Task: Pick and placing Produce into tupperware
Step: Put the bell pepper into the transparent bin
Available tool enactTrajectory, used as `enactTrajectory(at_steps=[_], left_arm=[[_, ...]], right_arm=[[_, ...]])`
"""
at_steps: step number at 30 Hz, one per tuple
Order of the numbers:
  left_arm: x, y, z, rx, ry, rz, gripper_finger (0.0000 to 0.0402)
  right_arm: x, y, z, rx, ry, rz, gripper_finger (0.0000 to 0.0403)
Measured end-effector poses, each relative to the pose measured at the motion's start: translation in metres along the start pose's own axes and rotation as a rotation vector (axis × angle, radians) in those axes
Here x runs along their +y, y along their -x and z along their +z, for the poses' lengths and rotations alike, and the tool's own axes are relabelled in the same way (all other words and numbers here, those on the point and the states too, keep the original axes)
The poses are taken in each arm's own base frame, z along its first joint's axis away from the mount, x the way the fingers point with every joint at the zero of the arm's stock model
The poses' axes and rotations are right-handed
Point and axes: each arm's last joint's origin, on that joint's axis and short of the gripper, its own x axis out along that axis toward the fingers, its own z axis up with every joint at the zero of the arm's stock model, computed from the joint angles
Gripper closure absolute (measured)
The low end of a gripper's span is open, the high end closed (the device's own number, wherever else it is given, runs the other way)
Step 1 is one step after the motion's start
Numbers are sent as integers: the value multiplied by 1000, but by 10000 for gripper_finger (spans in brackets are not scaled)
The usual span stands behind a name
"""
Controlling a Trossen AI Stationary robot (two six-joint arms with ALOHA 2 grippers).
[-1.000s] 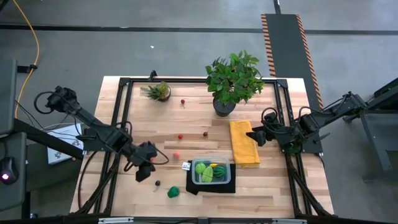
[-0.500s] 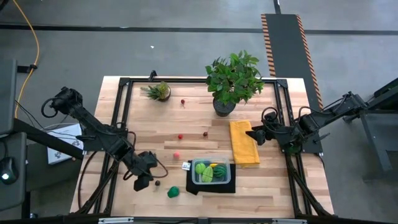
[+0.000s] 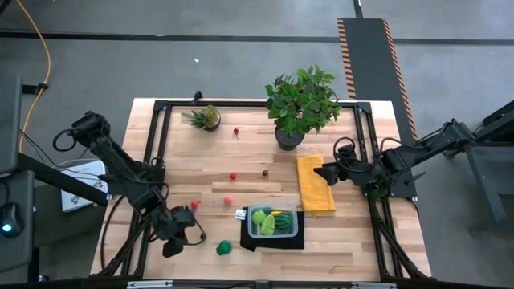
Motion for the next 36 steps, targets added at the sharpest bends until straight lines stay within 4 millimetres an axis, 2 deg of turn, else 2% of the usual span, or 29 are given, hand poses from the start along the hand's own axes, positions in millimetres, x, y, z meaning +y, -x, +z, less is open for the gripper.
enactTrajectory(at_steps=[5, 12, 17, 21, 28, 36], left_arm=[[-7, 0, -7, -82, -31, -16, 401], [-17, 1, -12, -237, 55, -60, 401], [-28, 7, -7, -271, 89, -90, 401], [-41, 8, -2, -296, 83, -27, 401], [-62, -14, 4, -267, 103, 145, 402], [-88, -40, 10, -274, 170, 247, 402]], right_arm=[[0, -1, -1, 4, 5, -6, 121], [2, -1, 0, 0, 5, 11, 121], [3, -1, 0, 3, 21, 17, 121], [3, -1, -1, 34, 34, 30, 121], [5, -1, -2, 63, 75, 56, 121], [7, -1, -3, 101, 128, 88, 121]])
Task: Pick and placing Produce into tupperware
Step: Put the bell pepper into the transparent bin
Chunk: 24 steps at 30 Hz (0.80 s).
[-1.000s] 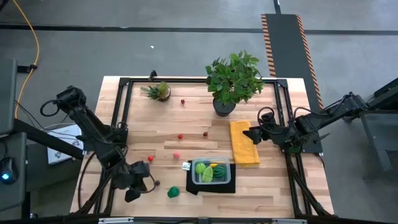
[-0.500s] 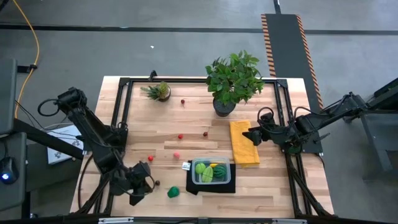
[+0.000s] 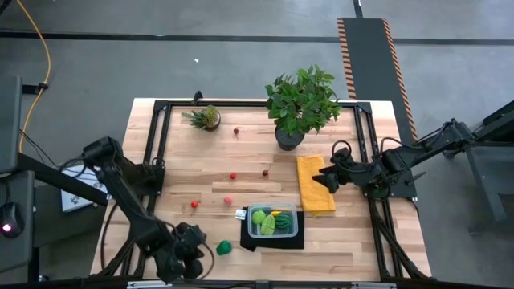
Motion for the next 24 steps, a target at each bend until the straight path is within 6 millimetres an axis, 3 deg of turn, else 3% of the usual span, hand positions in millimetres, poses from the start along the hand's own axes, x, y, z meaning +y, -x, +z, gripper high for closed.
enactTrajectory(at_steps=[11, 24], left_arm=[[-29, -9, 1, -74, 38, 191, 401], [-36, -13, -18, -138, 79, 241, 401]], right_arm=[[1, -1, -1, 13, 62, 17, 121], [5, -7, -2, 42, 70, 30, 121]])
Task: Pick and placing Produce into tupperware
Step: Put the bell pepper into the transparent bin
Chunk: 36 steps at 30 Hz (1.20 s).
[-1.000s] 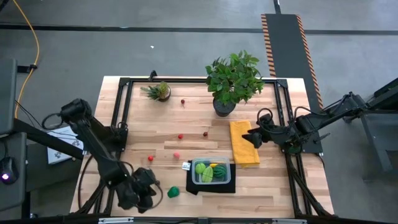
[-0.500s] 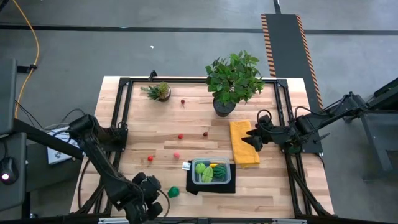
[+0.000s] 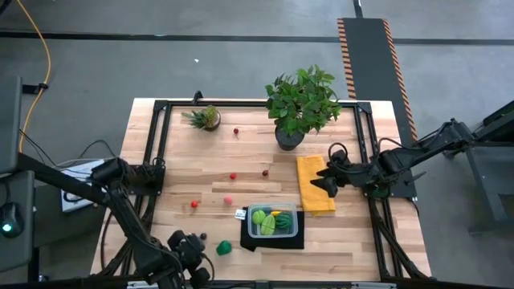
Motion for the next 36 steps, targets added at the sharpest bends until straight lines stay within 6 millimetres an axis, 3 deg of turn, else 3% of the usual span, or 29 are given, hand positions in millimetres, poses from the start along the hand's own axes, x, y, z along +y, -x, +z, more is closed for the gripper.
enactTrajectory(at_steps=[7, 19, 30, 36], left_arm=[[-3, -11, -8, 4, -35, 2, 401], [-12, -12, -6, -47, -139, -82, 390], [-12, -12, -5, -88, -144, -78, 241], [-12, -12, -4, -88, -141, -78, 179]], right_arm=[[0, 0, 0, 1, 1, -2, 121], [1, 0, 0, -6, -3, 2, 121], [1, 0, 0, -8, 5, 3, 121], [1, 0, 0, -9, 13, 1, 121]])
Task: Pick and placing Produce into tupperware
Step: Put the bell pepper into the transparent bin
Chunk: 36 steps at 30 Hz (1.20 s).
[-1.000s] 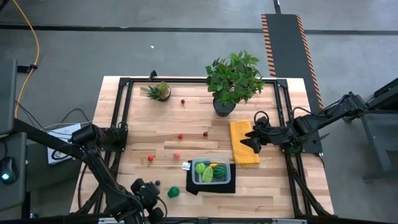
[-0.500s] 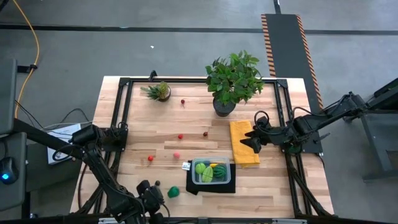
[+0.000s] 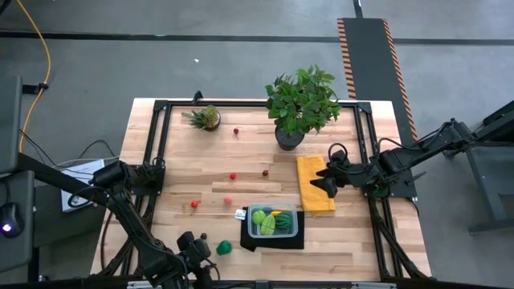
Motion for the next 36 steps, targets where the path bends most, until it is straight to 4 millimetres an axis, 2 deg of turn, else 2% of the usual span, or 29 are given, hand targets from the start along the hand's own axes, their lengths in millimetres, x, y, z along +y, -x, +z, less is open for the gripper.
enactTrajectory(at_steps=[7, 14, 21, 30, 36], left_arm=[[0, -7, 11, -1, 32, 13, 131], [2, -16, 23, 21, 18, 33, 117], [3, -17, 23, 21, 12, 32, 108], [5, -22, 19, 32, 5, 47, 55], [6, -35, 13, 63, -8, 78, 48]], right_arm=[[0, 0, 0, 0, 2, 1, 121], [0, 0, 0, 0, 1, 1, 121], [0, 0, 0, 0, 1, 1, 121], [0, 0, 0, 0, 2, 2, 121], [1, 0, 0, -2, 9, 5, 121]])
